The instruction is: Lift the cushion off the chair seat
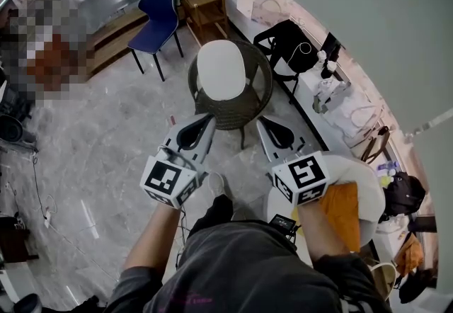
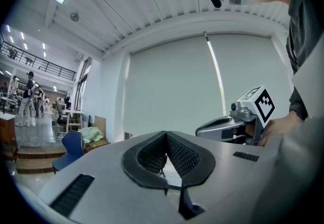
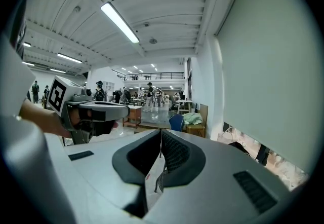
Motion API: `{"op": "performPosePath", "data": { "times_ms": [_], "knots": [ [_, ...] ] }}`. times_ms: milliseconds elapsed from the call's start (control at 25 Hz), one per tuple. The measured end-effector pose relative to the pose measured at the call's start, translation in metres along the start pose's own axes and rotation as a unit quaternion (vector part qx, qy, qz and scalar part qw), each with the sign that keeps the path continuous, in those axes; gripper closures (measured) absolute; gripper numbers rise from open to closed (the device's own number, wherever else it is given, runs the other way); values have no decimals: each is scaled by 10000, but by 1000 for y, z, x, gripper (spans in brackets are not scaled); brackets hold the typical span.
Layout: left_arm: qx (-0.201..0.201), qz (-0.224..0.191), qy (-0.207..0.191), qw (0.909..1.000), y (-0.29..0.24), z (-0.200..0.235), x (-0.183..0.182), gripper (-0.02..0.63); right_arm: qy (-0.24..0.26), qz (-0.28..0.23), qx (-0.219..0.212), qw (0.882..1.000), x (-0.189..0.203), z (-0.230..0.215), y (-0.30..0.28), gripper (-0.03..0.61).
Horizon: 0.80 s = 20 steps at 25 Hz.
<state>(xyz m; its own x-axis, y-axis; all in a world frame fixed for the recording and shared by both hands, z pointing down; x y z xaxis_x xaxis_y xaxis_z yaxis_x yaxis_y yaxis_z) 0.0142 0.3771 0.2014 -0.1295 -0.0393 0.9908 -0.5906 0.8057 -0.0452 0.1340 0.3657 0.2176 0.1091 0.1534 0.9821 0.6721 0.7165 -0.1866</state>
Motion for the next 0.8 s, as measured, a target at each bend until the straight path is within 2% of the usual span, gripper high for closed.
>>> {"op": "performPosePath", "data": {
  "times_ms": [800],
  "knots": [
    [121,207,193,9995,-79,128,35,604,-150,282,222,9992,-4,-53,-131,565]
  ]
}}
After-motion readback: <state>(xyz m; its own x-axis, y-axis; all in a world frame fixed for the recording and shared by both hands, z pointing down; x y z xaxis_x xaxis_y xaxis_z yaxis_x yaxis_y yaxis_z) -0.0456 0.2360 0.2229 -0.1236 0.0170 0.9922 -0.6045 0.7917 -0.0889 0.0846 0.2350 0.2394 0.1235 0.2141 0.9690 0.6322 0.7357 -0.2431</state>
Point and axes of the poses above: the fingertips, and each gripper's own axes: y backward along the fingers, z to its left, x out of its underside, the point moved 2 cm from there along y, backward along the fingers, and after that the axes turned 5 degrees about -y, right-handed, at the moved point
